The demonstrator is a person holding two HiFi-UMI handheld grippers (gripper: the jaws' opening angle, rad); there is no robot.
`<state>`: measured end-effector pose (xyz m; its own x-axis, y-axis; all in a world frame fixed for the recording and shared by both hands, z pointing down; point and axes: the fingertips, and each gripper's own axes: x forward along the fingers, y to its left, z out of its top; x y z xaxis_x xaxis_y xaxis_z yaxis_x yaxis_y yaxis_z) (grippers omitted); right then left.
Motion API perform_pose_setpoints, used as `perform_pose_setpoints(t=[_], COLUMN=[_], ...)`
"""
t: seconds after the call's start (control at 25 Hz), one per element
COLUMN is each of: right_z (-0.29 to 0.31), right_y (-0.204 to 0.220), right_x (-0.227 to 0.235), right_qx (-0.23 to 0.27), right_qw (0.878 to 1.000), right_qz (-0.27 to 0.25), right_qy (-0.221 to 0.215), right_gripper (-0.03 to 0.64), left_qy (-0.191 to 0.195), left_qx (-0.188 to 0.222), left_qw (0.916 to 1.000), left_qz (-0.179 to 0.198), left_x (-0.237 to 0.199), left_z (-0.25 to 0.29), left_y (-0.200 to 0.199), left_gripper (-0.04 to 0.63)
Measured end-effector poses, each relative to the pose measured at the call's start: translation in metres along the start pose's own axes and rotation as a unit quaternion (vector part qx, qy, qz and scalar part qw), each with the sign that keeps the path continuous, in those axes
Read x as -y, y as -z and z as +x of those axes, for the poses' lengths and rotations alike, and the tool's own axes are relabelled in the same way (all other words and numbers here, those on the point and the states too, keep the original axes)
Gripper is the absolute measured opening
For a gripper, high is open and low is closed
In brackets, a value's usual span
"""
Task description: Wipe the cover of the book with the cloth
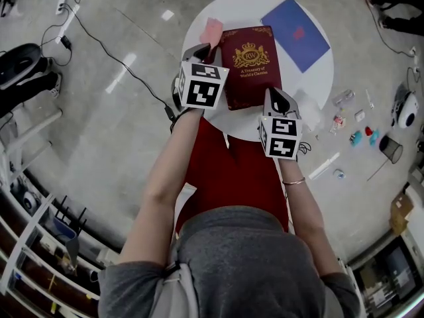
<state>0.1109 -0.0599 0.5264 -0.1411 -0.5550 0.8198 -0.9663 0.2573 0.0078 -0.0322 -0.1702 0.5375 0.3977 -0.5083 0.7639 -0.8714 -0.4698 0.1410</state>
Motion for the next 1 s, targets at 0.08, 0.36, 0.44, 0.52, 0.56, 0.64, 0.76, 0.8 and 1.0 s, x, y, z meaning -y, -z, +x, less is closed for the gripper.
perform_pose_setpoints(t=[0.08, 0.36, 0.44, 0.52, 0.56, 0.64, 0.76, 0.8, 1.0], right_z=[-0.001, -0.004, -0.005, -0.007, -0.008, -0.008, -0.01, -0.01, -0.015], right_y=[0.002, 0.009, 0.01, 0.011, 0.012, 0.014, 0.016, 0.017, 0.022], right_x=[-0.002, -0.006, -0.007, -0.008, -0.007, -0.007, -0.007, -0.007, -0.01], right_qx=[0.002, 0.006, 0.007, 0.01, 0.012, 0.013, 0.015, 0.015, 0.018], right_qw=[1.0, 1.0, 1.0, 1.0, 1.0, 1.0, 1.0, 1.0, 0.999], right_qz=[-0.004, -0.005, -0.007, -0.009, -0.009, -0.005, 0.002, 0.002, -0.014], right_qy=[-0.005, -0.014, -0.017, -0.019, -0.02, -0.022, -0.026, -0.027, -0.03], right_gripper=[0.029, 0.029, 0.029, 0.029, 0.029, 0.029, 0.029, 0.029, 0.029], left_qy=[0.001, 0.008, 0.009, 0.009, 0.01, 0.011, 0.013, 0.013, 0.015], left_qx=[-0.002, -0.01, -0.011, -0.012, -0.012, -0.012, -0.014, -0.014, -0.014], left_qw=[1.0, 0.9998, 0.9999, 0.9999, 0.9999, 0.9999, 0.9998, 0.9998, 0.9996], left_qz=[0.006, 0.014, 0.009, 0.004, 0.002, -0.002, -0.008, -0.01, -0.017], left_x=[0.007, 0.036, 0.043, 0.05, 0.054, 0.062, 0.073, 0.076, 0.091], left_z=[-0.004, -0.017, -0.022, -0.027, -0.029, -0.034, -0.042, -0.044, -0.054], left_y=[0.004, 0.025, 0.031, 0.037, 0.04, 0.047, 0.058, 0.061, 0.074], left_gripper=[0.035, 0.035, 0.035, 0.035, 0.035, 0.035, 0.035, 0.035, 0.035])
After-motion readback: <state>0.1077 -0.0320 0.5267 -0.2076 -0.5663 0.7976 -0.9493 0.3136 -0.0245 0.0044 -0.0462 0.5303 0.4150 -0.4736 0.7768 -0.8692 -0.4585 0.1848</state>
